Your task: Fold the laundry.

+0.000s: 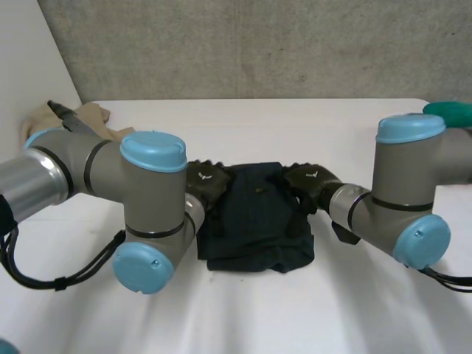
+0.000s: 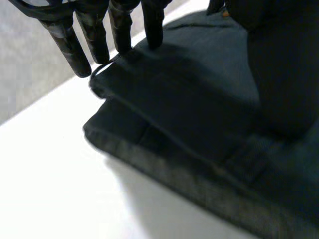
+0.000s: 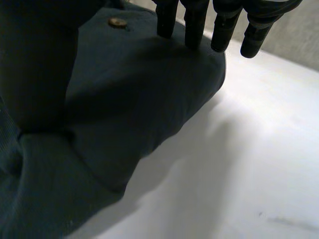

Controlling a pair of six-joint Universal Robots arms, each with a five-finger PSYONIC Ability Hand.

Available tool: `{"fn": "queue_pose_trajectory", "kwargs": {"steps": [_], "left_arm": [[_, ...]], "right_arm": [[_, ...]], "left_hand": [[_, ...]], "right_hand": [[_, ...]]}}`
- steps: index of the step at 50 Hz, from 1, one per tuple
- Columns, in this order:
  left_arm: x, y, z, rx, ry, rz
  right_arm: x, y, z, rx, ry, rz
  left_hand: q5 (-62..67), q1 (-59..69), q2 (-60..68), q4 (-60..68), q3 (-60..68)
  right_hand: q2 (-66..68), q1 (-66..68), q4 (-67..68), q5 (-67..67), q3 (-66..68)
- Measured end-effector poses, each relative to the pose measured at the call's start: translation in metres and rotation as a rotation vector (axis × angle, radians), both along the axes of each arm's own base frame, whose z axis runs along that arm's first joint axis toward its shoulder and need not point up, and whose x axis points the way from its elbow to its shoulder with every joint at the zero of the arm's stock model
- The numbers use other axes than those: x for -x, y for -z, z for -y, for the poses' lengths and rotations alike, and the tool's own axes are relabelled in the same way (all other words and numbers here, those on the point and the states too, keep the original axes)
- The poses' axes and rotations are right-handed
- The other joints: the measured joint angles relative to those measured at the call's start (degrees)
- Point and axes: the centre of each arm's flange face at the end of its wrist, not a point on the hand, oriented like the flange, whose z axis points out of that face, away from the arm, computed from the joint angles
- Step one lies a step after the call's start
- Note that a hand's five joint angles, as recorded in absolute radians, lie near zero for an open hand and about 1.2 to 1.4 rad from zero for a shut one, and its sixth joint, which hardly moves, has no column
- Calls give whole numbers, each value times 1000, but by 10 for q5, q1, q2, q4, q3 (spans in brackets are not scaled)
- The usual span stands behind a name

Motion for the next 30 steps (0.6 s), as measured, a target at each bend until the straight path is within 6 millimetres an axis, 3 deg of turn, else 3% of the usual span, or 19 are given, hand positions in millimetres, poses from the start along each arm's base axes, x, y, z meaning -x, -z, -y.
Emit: {"fn": "queue_pose_trajectory", "kwargs": {"steps": [6,12,15,18,19,21,24,27,30], "left_arm": [[-7,9,0,-56,-11,49],[-2,-4,-1,-47,62,23],[2,-31,1,14,93,-23],[3,-79,6,130,112,-105],[2,-84,6,143,114,-113],[1,-114,7,217,125,-164],[3,-139,5,275,196,-223],[9,-160,-5,307,343,-283],[13,-169,-17,299,475,-318]], "right_arm": [[3,12,5,50,6,-96],[7,-13,6,198,46,-159],[5,-31,-1,279,51,-152],[2,-52,-19,372,43,-121],[1,-55,-22,382,41,-117],[0,-62,-36,420,29,-97],[-2,-51,-61,436,-17,-100],[-5,-27,-94,445,-81,-116],[-5,-10,-114,456,-116,-123]], "left_hand": [[0,-4,-2,0,0],[0,-4,-2,0,0],[0,-4,-2,0,0],[0,-4,-2,0,0],[0,-4,-2,0,0],[0,-4,-2,0,0],[0,-4,-2,0,0],[0,-4,-2,0,0],[0,-4,-2,0,0]], "right_hand": [[-12,-12,0,0,0],[-12,-12,0,0,0],[-12,-12,0,0,0],[-12,-12,0,0,0],[-12,-12,0,0,0],[-12,-12,0,0,0],[-12,-12,0,0,0],[-12,-12,0,0,0],[-12,-12,0,0,0]]}}
